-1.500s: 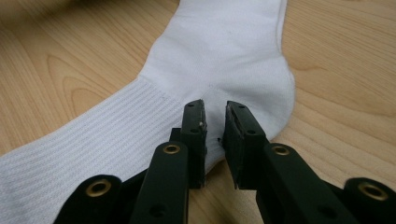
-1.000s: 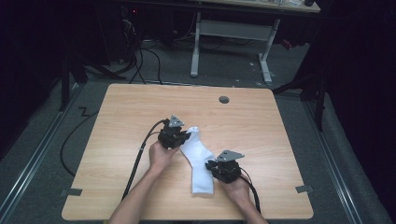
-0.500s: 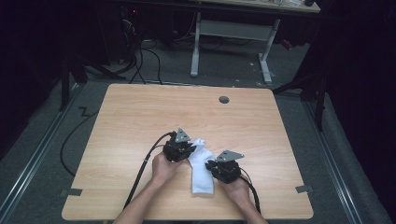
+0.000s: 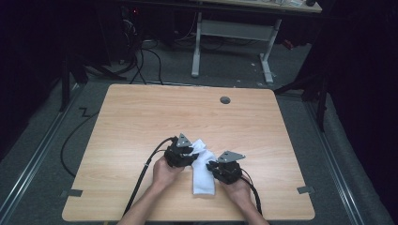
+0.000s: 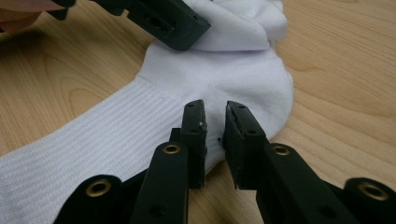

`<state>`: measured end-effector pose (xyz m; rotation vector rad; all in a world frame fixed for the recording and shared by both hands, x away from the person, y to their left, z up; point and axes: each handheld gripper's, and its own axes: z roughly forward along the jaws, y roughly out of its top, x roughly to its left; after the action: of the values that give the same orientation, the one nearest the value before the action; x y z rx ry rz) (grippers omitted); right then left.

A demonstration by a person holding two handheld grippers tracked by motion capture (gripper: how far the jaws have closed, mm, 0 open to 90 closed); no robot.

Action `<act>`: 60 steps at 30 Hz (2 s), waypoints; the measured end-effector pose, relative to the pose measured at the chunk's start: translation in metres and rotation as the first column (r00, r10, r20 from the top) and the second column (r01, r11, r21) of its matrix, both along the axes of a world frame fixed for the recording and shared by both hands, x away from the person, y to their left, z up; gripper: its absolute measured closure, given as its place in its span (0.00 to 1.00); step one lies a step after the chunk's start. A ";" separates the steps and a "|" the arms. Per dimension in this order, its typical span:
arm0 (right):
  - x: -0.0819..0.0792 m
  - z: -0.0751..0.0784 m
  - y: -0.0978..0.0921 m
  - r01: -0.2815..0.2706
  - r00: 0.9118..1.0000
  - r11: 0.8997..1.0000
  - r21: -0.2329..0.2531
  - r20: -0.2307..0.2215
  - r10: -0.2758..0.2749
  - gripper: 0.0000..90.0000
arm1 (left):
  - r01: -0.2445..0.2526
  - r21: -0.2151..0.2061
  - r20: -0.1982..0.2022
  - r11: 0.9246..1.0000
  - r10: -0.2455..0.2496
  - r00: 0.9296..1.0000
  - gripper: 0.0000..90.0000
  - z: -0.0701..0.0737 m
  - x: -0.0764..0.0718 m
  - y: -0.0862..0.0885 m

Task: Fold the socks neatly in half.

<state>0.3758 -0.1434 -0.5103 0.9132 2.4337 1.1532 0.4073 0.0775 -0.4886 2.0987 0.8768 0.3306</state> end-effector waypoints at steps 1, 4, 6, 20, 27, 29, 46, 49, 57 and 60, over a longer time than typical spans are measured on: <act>0.000 0.000 0.000 0.000 1.000 1.000 0.000 0.000 0.000 0.86 | 0.003 -0.015 -0.003 1.000 -0.003 1.000 0.66 0.002 -0.001 0.001; 0.000 0.000 0.000 -0.001 1.000 1.000 0.000 0.000 0.001 0.86 | 0.010 -0.055 -0.002 0.998 -0.010 1.000 0.65 0.009 -0.004 0.005; 0.000 0.000 0.000 0.000 1.000 1.000 0.000 0.000 0.000 0.86 | 0.006 -0.076 0.004 0.997 -0.006 1.000 0.65 0.013 -0.005 0.006; 0.000 0.000 0.000 -0.001 1.000 1.000 -0.002 0.002 0.001 0.86 | 0.033 -0.049 -0.045 0.998 -0.035 0.998 0.85 0.002 0.004 -0.003; 0.000 0.000 0.000 -0.001 1.000 1.000 -0.003 0.003 0.001 0.86 | 0.014 -0.055 -0.001 0.998 -0.014 1.000 0.97 0.011 0.001 0.005; 0.000 0.000 0.000 -0.001 1.000 1.000 -0.004 0.004 0.001 0.86 | 0.022 -0.050 -0.003 0.999 -0.022 1.000 0.97 0.014 -0.001 0.008; -0.001 0.000 0.001 0.001 1.000 1.000 -0.007 0.006 -0.001 0.86 | 0.021 -0.097 -0.011 0.995 -0.022 1.000 0.80 0.015 -0.005 0.014; -0.001 0.000 0.001 0.001 1.000 1.000 -0.007 0.006 -0.001 0.86 | 0.005 -0.104 0.000 0.995 -0.005 1.000 0.79 0.019 -0.003 0.014; -0.001 0.000 0.001 0.003 1.000 1.000 -0.006 0.005 -0.003 0.86 | -0.023 -0.041 -0.056 0.999 0.021 0.998 0.81 0.007 0.006 0.005; -0.001 0.000 0.001 0.005 1.000 1.000 -0.004 0.004 -0.005 0.86 | -0.013 -0.026 -0.071 1.000 0.011 0.997 0.79 0.002 0.004 0.003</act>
<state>0.3752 -0.1424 -0.5103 0.9148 2.4281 1.1463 0.4111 0.0802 -0.4865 2.0921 0.9308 0.2504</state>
